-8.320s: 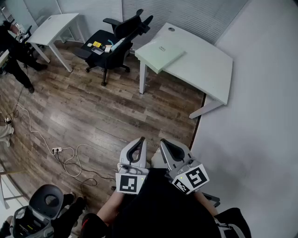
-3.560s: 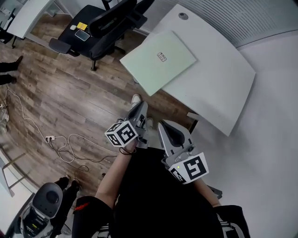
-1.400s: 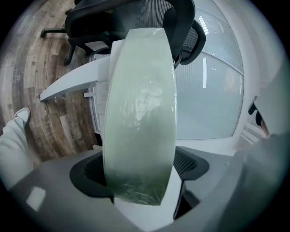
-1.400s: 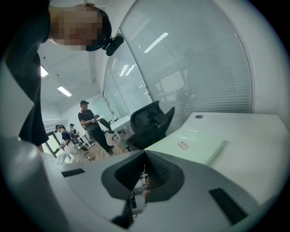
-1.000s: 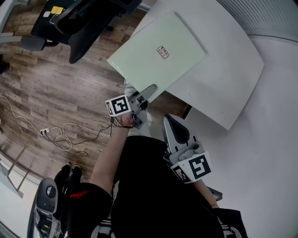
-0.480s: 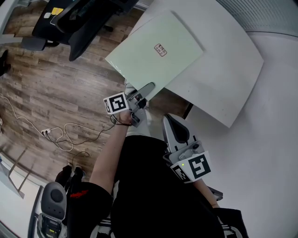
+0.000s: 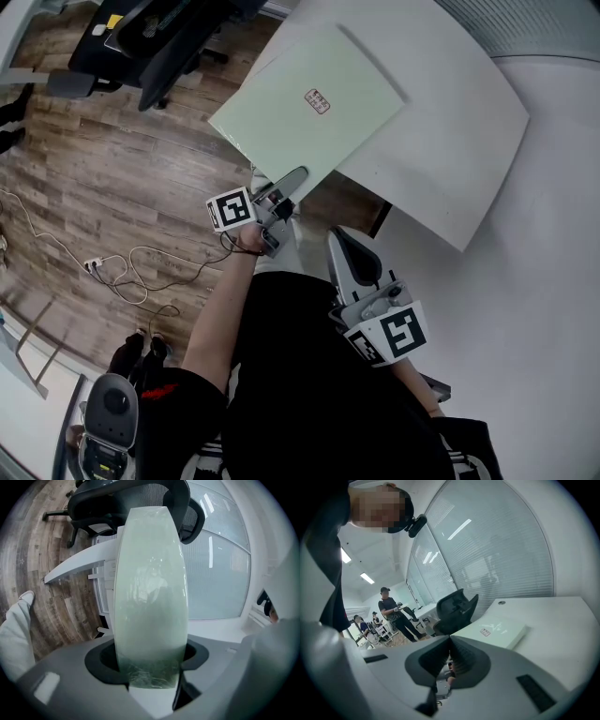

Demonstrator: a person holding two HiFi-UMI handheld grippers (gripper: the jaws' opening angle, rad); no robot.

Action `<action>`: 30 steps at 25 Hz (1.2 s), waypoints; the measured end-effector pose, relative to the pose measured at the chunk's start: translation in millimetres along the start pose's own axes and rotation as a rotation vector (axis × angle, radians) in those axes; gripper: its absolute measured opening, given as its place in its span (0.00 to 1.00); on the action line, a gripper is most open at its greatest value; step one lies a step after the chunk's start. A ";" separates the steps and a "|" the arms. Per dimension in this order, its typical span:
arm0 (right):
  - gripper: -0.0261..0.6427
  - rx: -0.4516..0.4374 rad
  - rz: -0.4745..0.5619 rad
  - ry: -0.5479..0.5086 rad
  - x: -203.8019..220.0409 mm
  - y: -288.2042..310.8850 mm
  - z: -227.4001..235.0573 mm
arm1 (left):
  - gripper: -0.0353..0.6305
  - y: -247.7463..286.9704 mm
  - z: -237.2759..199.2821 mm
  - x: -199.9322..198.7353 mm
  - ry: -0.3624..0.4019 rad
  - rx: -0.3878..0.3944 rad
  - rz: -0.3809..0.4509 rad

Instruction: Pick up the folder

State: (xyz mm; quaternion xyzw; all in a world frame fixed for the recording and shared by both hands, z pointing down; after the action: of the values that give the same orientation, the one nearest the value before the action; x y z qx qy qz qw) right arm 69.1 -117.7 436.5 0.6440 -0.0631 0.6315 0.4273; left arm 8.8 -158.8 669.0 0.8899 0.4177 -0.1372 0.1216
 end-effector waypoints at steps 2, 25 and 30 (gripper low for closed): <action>0.04 -0.001 0.001 0.004 2.8 -2.5 -0.6 | 0.47 -2.2 -2.6 2.6 0.021 -0.014 0.006; 0.04 -0.040 0.097 -0.068 -2.6 -62.1 -41.8 | 0.47 -50.6 52.8 82.9 0.126 0.024 0.022; 0.03 -0.058 0.147 -0.090 -12.9 -66.0 -50.9 | 0.47 -66.8 81.3 103.5 0.138 0.063 0.032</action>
State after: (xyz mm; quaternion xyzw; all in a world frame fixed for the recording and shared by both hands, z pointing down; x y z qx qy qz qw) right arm 68.9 -50.2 386.0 0.6528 -0.1476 0.6293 0.3951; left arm 8.9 -70.7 550.6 0.9072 0.4063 -0.0868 0.0668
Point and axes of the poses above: the fingertips, and each gripper's own axes: y forward along the fingers, z to its right, x out of its underside, the point moved 3 cm from there along -y, backward along the fingers, and after that the axes turned 15 degrees about -y, right-handed, at the moved point
